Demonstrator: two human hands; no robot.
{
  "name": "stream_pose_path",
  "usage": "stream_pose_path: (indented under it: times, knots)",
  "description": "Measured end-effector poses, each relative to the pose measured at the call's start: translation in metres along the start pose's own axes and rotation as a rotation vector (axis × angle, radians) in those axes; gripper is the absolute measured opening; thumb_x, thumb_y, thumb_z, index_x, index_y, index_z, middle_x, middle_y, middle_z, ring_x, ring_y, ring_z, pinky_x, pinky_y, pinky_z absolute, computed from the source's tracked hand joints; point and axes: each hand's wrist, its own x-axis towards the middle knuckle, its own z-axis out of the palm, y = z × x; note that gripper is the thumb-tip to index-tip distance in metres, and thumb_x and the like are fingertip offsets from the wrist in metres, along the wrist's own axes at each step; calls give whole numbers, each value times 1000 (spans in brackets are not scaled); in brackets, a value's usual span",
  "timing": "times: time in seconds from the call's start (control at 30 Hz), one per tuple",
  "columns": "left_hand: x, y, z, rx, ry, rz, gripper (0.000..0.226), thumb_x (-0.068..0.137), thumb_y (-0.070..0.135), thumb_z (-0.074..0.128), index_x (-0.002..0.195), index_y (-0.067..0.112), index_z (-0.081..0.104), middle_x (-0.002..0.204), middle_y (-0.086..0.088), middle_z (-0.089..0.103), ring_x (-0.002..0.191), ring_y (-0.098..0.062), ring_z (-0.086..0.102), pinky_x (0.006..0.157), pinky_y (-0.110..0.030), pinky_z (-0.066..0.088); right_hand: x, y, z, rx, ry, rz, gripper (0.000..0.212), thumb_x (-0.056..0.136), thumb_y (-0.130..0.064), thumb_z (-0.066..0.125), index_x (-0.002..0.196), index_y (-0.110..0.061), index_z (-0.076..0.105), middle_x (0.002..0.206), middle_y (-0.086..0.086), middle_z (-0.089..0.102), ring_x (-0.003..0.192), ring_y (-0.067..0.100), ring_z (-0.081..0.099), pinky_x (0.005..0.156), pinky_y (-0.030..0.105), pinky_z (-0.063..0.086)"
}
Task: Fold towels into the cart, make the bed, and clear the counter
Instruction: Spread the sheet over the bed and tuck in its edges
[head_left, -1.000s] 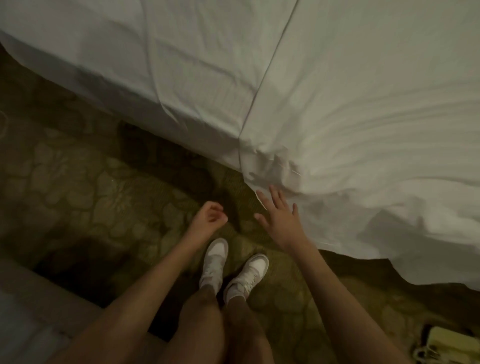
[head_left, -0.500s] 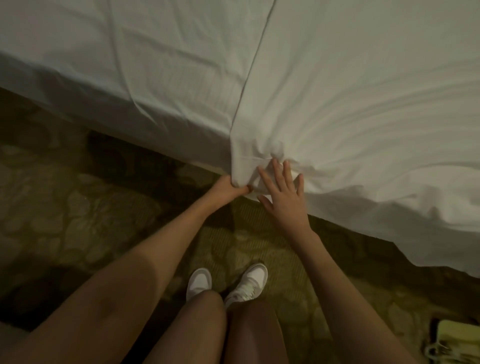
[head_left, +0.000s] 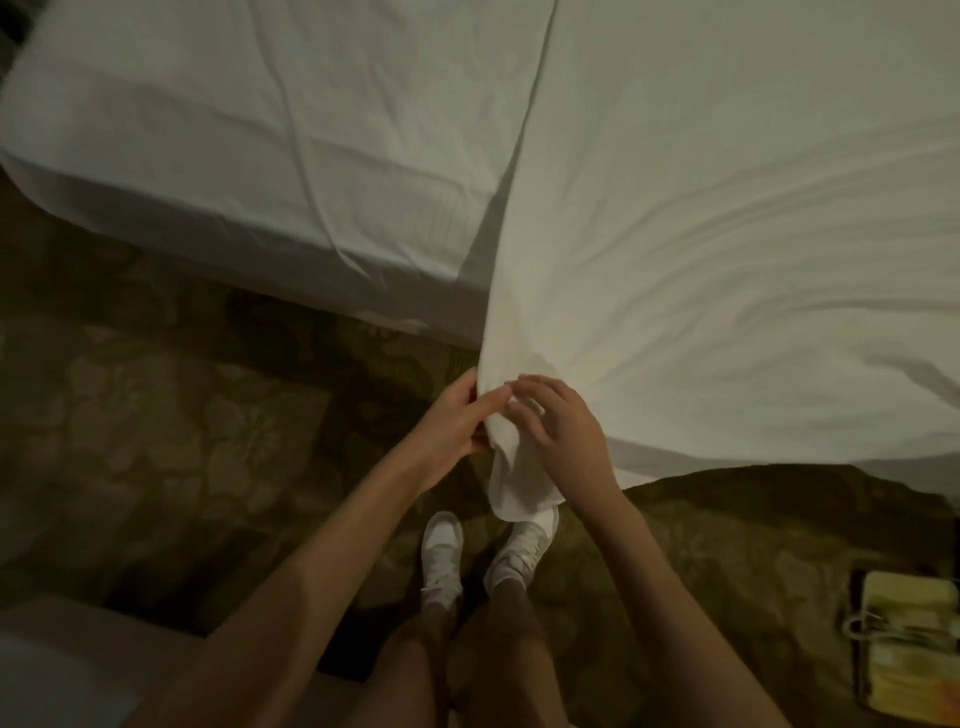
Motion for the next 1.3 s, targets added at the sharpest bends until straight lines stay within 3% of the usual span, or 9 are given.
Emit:
stream_pose_path:
  times: [0.17, 0.27, 0.37, 0.5, 0.6, 0.8, 1.0, 1.13, 1.3]
  knots:
    - [-20, 19, 10, -95, 23, 5, 26, 100, 22, 44, 124, 21, 52, 118, -5, 64, 109, -24, 61, 94, -45, 49, -22, -24, -12, 28, 134, -34, 33, 91, -27, 61, 121, -12, 58, 130, 3, 50, 119, 9, 41, 100, 18, 33]
    - [-29, 28, 17, -165, -52, -7, 22, 102, 23, 38, 118, 28, 52, 116, 0, 65, 106, -19, 63, 88, -43, 53, -47, -27, -15, 102, 286, 22, 31, 88, -35, 62, 112, -17, 56, 120, -2, 47, 111, 4, 37, 89, 8, 31]
    - [-37, 38, 20, -234, -151, -48, 24, 103, 24, 33, 118, 33, 49, 115, 2, 65, 99, -15, 66, 76, -37, 57, -59, -32, -20, 184, 204, 41, 21, 88, -32, 64, 105, -23, 57, 111, -7, 48, 102, 9, 49, 82, 14, 41]
    - [-49, 46, 22, -102, -273, -73, 27, 103, 26, 33, 126, 38, 39, 121, 2, 60, 106, -22, 63, 85, -49, 51, -57, -42, -20, 55, 237, -22, 10, 89, -18, 63, 97, -12, 65, 94, -3, 59, 86, 11, 51, 73, 22, 42]
    - [-60, 41, 23, 104, -297, -42, 24, 100, 23, 43, 123, 32, 41, 108, 2, 59, 88, -7, 65, 73, -37, 55, -56, -47, -20, 60, 231, -8, 6, 89, -14, 61, 93, -10, 64, 88, -1, 61, 82, 12, 53, 71, 21, 44]
    - [-73, 1, 11, 296, -215, -108, 76, 89, 18, 64, 138, 43, 12, 109, 3, 65, 106, -14, 61, 84, -28, 51, -63, -47, -12, 167, 178, 118, 7, 90, -18, 61, 93, -13, 65, 88, -3, 63, 81, 11, 59, 74, 22, 49]
    - [-91, -30, 12, 391, -45, 8, 23, 89, 8, 60, 111, 14, 57, 104, -5, 68, 95, -17, 67, 81, -28, 56, -71, -49, -6, 342, 184, 206, 8, 91, -14, 60, 97, -14, 64, 92, -5, 63, 85, 7, 59, 75, 17, 47]
    - [-103, -34, 12, 120, 33, 1, 25, 91, 6, 57, 115, 14, 55, 109, -7, 68, 99, -20, 67, 83, -35, 56, -108, -48, 0, 174, 180, 31, 17, 90, -21, 62, 106, -15, 63, 103, -11, 56, 97, 3, 51, 82, 7, 37]
    - [-118, -35, 11, 109, 49, -7, 43, 86, 1, 63, 124, 16, 50, 109, 1, 66, 95, -12, 67, 75, -25, 57, -145, -39, -1, 124, 147, 25, 22, 85, -26, 68, 106, -19, 66, 117, -7, 56, 111, 3, 42, 89, 6, 29]
